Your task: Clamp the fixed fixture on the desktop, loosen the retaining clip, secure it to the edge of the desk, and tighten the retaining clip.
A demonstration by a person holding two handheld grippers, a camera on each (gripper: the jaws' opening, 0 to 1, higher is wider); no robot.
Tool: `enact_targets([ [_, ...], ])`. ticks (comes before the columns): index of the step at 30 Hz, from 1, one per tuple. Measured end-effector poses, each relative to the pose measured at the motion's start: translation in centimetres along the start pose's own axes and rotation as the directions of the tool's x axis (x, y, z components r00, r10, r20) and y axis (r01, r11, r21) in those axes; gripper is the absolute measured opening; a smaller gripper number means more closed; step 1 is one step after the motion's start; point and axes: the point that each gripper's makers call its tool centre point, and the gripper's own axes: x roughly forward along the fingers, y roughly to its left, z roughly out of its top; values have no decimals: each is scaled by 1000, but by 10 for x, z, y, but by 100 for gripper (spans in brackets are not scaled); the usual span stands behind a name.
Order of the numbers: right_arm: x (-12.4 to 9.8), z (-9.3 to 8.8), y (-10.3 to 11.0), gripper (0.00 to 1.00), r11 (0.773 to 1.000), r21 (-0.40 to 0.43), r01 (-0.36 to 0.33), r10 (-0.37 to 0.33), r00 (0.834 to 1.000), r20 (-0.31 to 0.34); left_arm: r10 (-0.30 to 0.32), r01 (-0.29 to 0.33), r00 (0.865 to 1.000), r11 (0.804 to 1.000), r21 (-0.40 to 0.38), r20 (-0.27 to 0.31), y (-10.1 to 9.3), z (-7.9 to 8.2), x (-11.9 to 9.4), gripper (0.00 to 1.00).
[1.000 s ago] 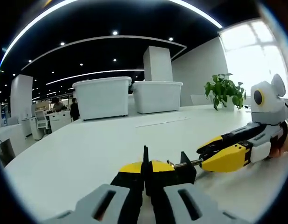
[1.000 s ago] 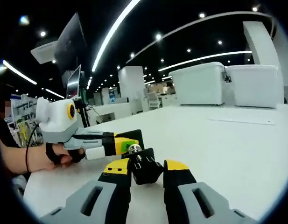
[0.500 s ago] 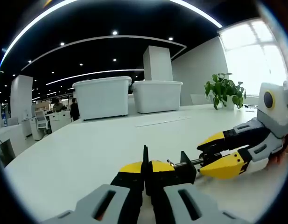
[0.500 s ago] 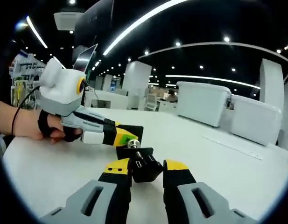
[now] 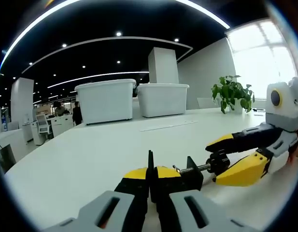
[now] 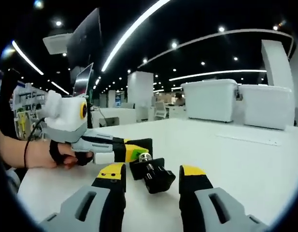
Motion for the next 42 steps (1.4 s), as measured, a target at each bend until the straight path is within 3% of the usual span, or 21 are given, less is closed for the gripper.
enact_targets([
  [4, 1, -2, -8, 37, 998, 67, 12, -11, 1000, -14, 0, 0, 1000, 1000, 0, 0, 0, 0, 0, 4],
  [7, 3, -5, -18, 27, 995, 98, 30, -27, 999, -30, 0, 0, 1000, 1000, 0, 0, 0, 0, 0, 4],
  [14, 3, -7, -12, 25, 997, 76, 11, -9, 1000, -29, -1, 1, 1000, 1000, 2, -1, -1, 0, 0, 4],
  [20, 2, -8, -6, 24, 999, -31, 18, -19, 999, -28, -1, 1, 1000, 1000, 3, -2, 0, 0, 1, 4],
  [24, 2, -6, -3, 24, 981, -191, 20, -24, 1000, -16, -1, 1, 1000, 1000, 3, -2, 0, 0, 1, 4],
  [29, 3, -6, -6, 24, 977, -213, 23, -28, 999, -19, 0, 0, 1000, 1000, 3, -2, 0, 0, 0, 4],
  [40, 3, -6, -4, 24, 945, -326, 36, -46, 999, -21, 2, -2, 1000, 1000, 10, -2, 0, -1, 0, 5],
  [42, 2, -7, -4, 25, 957, -288, 28, -36, 999, -23, 2, -2, 1000, 1000, 8, -2, 0, -1, 0, 5],
])
